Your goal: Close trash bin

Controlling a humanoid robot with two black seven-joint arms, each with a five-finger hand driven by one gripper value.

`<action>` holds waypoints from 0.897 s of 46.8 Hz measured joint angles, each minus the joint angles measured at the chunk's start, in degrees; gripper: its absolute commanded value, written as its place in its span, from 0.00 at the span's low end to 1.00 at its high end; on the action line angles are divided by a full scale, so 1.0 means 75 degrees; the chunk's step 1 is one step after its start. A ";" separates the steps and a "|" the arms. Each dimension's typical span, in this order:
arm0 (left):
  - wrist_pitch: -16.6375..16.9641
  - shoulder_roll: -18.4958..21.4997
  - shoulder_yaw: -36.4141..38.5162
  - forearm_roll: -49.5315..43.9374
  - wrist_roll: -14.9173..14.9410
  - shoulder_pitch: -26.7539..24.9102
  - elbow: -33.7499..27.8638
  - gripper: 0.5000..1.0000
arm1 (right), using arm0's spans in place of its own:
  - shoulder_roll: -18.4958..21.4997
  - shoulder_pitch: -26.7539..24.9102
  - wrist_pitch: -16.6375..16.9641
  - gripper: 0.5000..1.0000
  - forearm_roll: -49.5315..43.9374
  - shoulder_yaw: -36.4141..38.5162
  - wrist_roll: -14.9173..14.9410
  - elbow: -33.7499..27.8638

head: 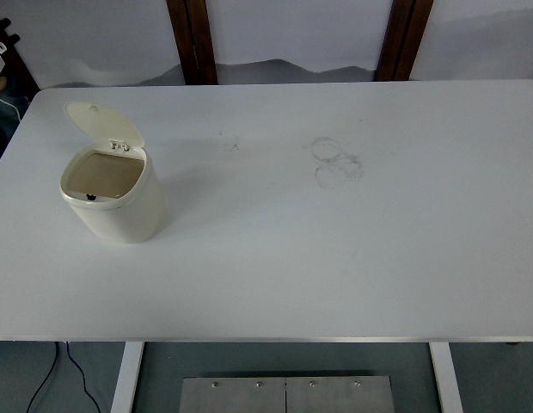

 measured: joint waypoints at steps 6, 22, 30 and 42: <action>0.0003 -0.0175 0.1197 0.0404 0.0204 -0.0889 -0.0009 1.00 | 0.0001 0.0000 0.0000 0.99 0.0000 0.0000 0.0001 0.0002; -0.0080 -0.0752 0.4390 0.0509 0.0489 -0.3116 -0.0305 1.00 | 0.0000 0.0002 0.0001 0.99 0.0008 0.0000 0.0002 0.0001; -0.0082 -0.0758 0.5061 0.0565 0.0751 -0.3983 -0.0843 1.00 | 0.0000 0.0001 0.0002 0.99 0.0004 0.0000 0.0002 0.0001; -0.0198 -0.0763 0.6599 0.0567 0.1126 -0.5247 -0.1547 1.00 | 0.0001 0.0000 0.0002 0.99 0.0001 0.0000 0.0002 0.0002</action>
